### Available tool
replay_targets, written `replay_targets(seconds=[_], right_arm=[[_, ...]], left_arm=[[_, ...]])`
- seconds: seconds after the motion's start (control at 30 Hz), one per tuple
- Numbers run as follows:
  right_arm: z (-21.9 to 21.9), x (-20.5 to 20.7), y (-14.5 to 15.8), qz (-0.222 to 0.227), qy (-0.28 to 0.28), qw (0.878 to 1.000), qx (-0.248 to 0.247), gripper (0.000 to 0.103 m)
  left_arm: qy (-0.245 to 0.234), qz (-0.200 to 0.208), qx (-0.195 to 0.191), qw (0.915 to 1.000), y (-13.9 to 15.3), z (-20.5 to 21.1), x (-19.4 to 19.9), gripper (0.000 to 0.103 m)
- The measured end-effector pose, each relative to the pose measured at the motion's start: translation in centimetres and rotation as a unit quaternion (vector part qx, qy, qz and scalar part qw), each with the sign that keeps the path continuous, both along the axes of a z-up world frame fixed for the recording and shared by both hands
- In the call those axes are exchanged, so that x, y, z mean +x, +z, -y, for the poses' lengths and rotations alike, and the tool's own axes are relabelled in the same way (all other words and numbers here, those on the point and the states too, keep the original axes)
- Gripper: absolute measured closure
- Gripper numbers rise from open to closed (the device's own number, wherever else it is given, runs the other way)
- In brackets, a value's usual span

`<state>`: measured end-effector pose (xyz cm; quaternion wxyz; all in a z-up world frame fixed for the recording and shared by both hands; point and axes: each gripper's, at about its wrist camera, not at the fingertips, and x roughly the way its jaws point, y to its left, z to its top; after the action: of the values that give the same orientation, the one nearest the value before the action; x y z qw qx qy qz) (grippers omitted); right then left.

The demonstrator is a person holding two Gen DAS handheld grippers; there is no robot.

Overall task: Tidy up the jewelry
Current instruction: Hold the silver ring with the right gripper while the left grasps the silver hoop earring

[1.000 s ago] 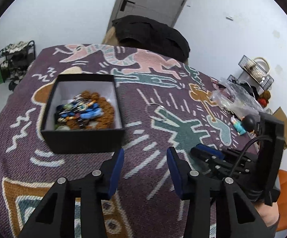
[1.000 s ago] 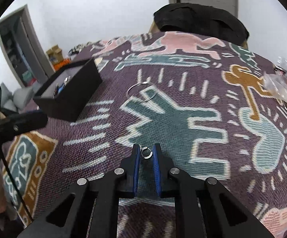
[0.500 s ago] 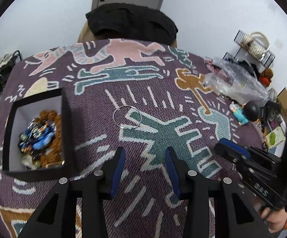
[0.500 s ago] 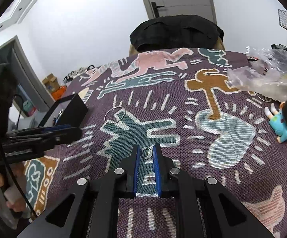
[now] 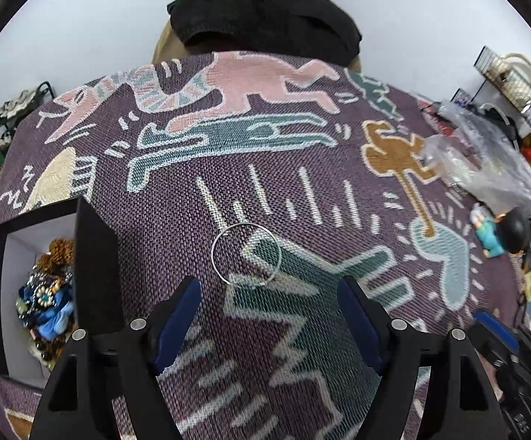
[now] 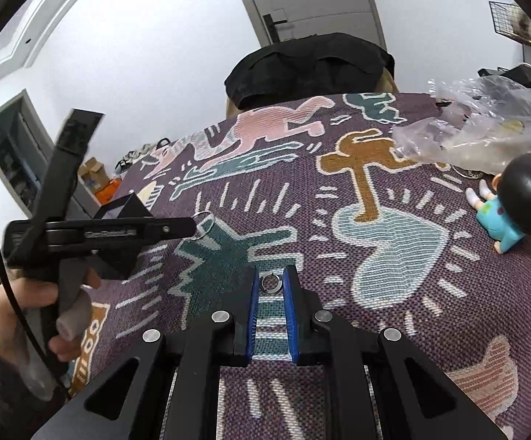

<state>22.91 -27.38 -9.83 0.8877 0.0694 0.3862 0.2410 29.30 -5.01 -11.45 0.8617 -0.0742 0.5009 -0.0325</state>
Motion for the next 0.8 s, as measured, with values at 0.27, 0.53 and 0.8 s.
replay_targets(seconds=[0.27, 0.53, 0.8], right_arm=[[0.9, 0.3, -0.2, -0.002, -0.013, 1.0, 0.004, 0.089], [0.9, 0.3, -0.2, 0.008, -0.038, 0.999, -0.019, 0.089], [-0.3, 0.0, 0.2, 0.014, -0.03, 0.999, -0.029, 0.089]], left_arm=[[0.016, -0.012, 0.049, 0.9986, -1.8, 0.6, 2.0, 0.027], [0.014, 0.004, 0.072, 0.9973, -2.5, 0.9, 2.3, 0.043], [-0.005, 0.01, 0.06, 0.9981, -1.1, 0.7, 1.3, 0.052]])
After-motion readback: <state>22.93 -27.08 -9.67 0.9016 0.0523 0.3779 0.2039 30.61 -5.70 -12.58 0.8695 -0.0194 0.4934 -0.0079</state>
